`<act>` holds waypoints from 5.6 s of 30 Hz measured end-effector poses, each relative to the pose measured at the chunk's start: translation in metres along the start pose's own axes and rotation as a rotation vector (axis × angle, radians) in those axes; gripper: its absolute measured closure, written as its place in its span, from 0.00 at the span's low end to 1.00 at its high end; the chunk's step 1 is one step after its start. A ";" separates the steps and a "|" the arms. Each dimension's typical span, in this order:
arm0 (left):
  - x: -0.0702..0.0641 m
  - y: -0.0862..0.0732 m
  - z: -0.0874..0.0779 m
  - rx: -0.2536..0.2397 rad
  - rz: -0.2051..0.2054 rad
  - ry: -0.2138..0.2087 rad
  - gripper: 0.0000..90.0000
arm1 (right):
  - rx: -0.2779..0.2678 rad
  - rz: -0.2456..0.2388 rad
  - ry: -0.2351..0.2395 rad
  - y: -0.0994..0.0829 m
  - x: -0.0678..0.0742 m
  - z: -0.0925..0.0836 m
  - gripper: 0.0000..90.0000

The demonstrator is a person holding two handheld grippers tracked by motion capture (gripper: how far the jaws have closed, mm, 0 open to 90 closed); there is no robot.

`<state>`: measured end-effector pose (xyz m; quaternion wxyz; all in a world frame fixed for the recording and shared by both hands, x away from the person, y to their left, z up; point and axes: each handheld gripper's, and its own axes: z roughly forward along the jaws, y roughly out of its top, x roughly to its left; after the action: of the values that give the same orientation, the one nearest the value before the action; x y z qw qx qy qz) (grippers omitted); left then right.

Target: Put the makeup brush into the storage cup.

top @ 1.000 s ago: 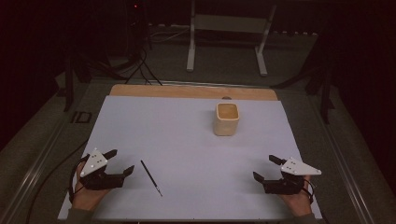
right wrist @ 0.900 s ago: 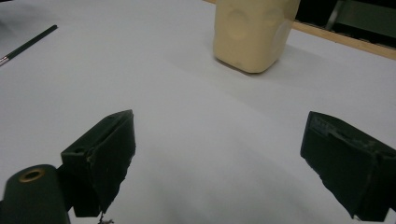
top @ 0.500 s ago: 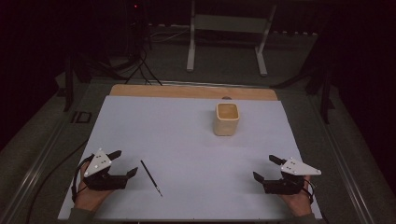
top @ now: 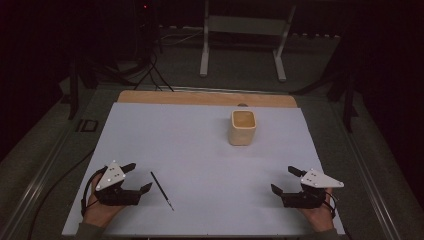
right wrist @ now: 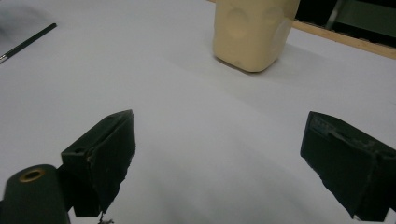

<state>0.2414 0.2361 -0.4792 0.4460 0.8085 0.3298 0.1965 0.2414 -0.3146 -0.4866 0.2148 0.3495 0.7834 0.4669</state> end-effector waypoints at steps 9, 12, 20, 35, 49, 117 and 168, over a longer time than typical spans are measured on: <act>-0.006 0.001 0.005 0.023 0.024 -0.035 0.17 | 0.001 0.001 0.001 0.000 0.000 0.000 0.11; -0.006 0.001 0.006 0.029 0.028 -0.039 0.17 | 0.000 0.000 0.001 0.000 0.000 0.000 0.11; -0.005 -0.001 0.009 0.045 0.011 -0.059 0.17 | 0.001 0.003 -0.002 0.000 0.000 0.000 0.11; -0.006 0.008 0.014 0.091 0.050 -0.108 0.17 | -0.005 0.009 -0.006 0.000 -0.001 -0.001 0.11; -0.006 0.024 0.020 0.163 0.142 -0.169 0.17 | -0.009 0.011 -0.009 0.000 -0.002 -0.002 0.11; -0.003 0.040 0.077 0.554 0.313 -0.305 0.18 | -0.008 0.010 -0.007 0.000 -0.001 -0.002 0.11; -0.023 0.047 0.098 0.747 0.435 -0.394 0.91 | 0.006 0.013 0.006 -0.001 -0.001 0.000 0.11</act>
<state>0.3017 0.1437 -0.4907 0.1272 0.9858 0.1100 -0.0036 0.2421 -0.3159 -0.4872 0.2087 0.3538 0.7831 0.4669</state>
